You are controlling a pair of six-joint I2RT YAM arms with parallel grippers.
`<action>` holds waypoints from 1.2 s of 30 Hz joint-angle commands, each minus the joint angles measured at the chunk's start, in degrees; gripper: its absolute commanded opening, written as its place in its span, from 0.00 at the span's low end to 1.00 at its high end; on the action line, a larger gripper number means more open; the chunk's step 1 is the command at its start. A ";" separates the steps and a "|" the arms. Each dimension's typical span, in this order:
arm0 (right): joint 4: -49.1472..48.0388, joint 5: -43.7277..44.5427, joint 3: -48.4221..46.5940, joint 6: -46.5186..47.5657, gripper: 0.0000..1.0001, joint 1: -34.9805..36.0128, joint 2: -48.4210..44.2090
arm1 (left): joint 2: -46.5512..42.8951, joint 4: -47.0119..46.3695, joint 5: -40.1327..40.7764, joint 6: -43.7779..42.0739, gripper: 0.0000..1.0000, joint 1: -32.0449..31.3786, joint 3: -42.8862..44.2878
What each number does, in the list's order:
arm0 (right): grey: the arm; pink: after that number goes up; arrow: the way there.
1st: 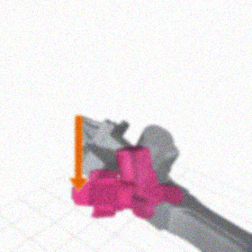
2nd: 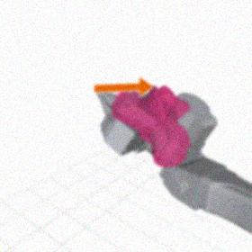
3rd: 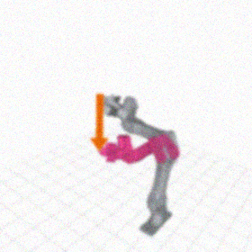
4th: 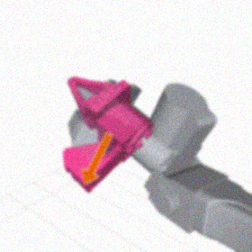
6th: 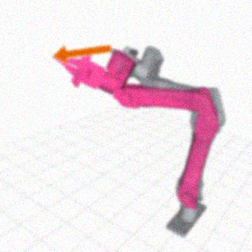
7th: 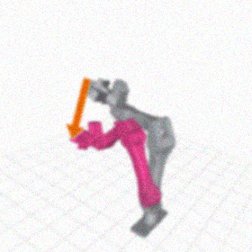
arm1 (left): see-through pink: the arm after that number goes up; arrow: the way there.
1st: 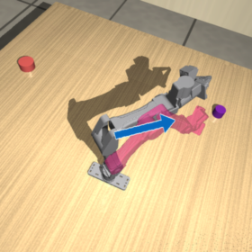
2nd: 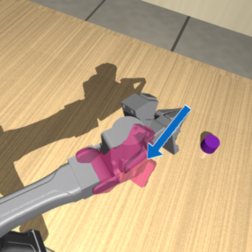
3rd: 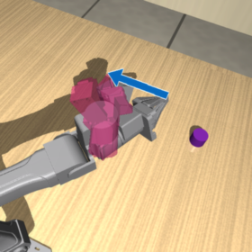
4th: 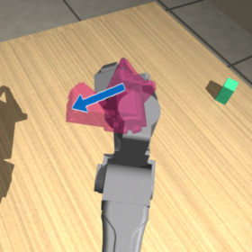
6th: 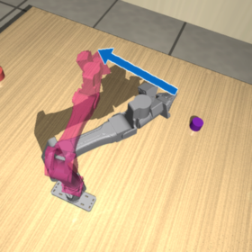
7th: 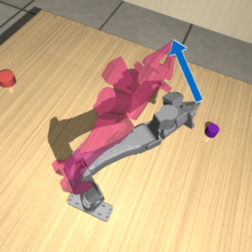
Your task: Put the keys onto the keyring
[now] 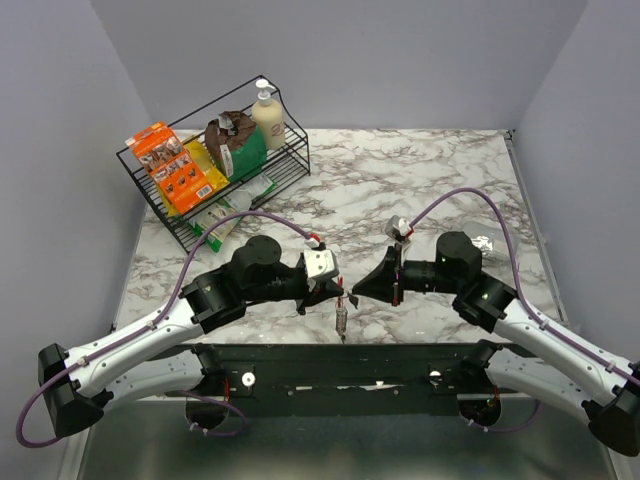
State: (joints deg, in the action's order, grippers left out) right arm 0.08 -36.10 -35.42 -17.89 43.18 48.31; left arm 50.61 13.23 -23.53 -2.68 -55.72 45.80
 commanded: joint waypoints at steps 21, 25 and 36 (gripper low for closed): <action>1.77 -5.04 2.11 3.12 0.00 0.41 3.45 | -2.01 -6.20 2.35 1.01 0.00 0.00 -0.45; 1.59 -5.39 2.28 3.30 0.00 0.33 3.63 | -1.74 -6.82 2.08 1.62 0.00 0.09 -0.80; 1.15 -7.85 2.11 3.65 0.00 0.33 5.82 | -2.62 -8.75 3.14 2.50 0.00 0.00 -1.86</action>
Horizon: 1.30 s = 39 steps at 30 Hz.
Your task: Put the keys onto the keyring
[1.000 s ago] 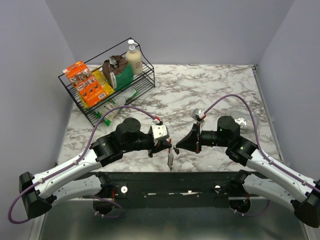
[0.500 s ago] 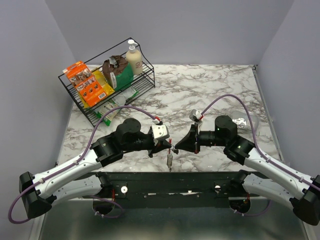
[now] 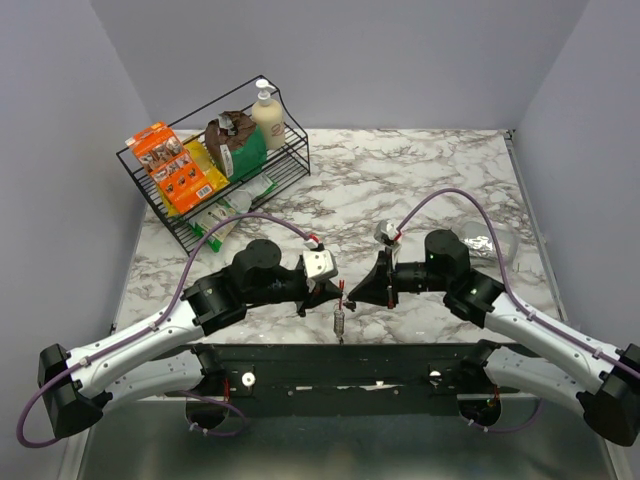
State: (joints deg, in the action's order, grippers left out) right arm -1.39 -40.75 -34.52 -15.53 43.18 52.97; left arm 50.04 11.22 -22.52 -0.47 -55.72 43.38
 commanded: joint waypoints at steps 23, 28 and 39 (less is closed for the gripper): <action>1.21 8.66 2.36 -3.10 0.68 0.33 -11.92 | -4.42 -10.87 4.68 4.60 0.00 0.09 -3.91; 1.21 10.69 2.44 -2.84 0.89 0.33 -15.79 | -4.60 -16.49 6.08 7.76 0.00 -0.09 -6.28; -1.69 9.72 1.57 -2.04 0.93 0.33 -14.92 | -4.25 -35.46 14.52 18.04 0.00 -1.67 -14.63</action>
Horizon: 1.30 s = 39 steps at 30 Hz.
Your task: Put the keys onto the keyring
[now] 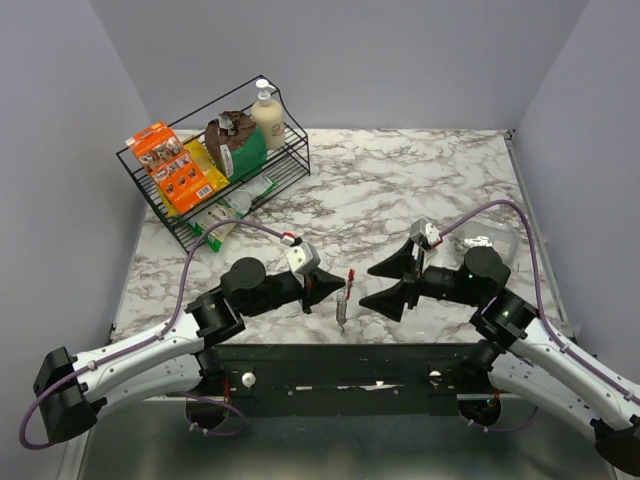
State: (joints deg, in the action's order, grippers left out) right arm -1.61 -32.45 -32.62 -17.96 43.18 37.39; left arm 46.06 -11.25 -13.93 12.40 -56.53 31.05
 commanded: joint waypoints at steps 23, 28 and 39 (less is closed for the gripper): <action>-2.52 7.31 -4.20 -2.87 0.75 0.33 4.27 | 1.75 -25.58 9.80 9.48 0.00 -2.88 -6.09; -3.40 7.22 -4.21 -3.84 0.71 0.33 5.68 | 2.01 -25.32 9.10 9.57 0.00 -3.06 -5.65; -7.97 5.47 -2.19 -4.81 0.46 0.33 6.12 | 2.01 -24.70 8.40 9.66 0.00 -3.32 -5.30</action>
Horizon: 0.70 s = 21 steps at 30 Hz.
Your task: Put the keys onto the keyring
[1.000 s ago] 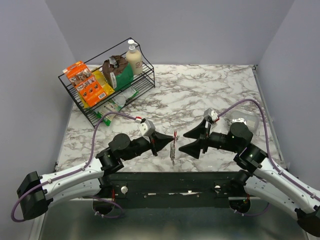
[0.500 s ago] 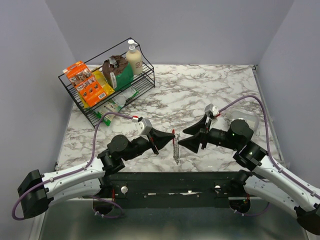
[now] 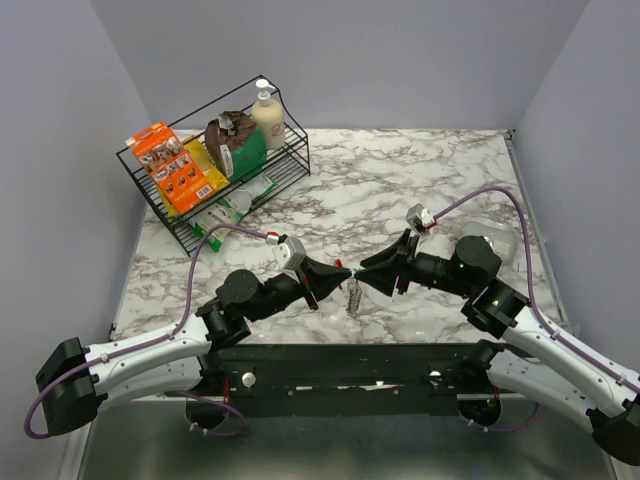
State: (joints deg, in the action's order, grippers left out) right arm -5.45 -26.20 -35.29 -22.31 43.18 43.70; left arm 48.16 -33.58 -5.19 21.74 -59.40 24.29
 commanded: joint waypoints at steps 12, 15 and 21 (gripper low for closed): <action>-4.48 -2.98 0.83 0.59 0.35 0.33 2.97 | -0.52 -1.92 -0.61 0.15 0.00 -0.72 2.07; -4.57 -2.72 1.80 0.51 0.29 0.33 2.62 | -1.14 -1.57 -0.52 -0.20 0.00 -0.72 1.99; -4.74 -2.02 3.12 0.16 0.23 0.33 2.00 | -1.67 -1.31 -0.78 -0.56 0.00 -0.81 2.07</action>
State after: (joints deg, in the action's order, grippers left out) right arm -9.82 -28.12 -33.67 -22.52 43.18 46.09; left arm 48.01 -31.79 -5.19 21.87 -59.66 24.51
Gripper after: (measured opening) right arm 0.241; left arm 0.007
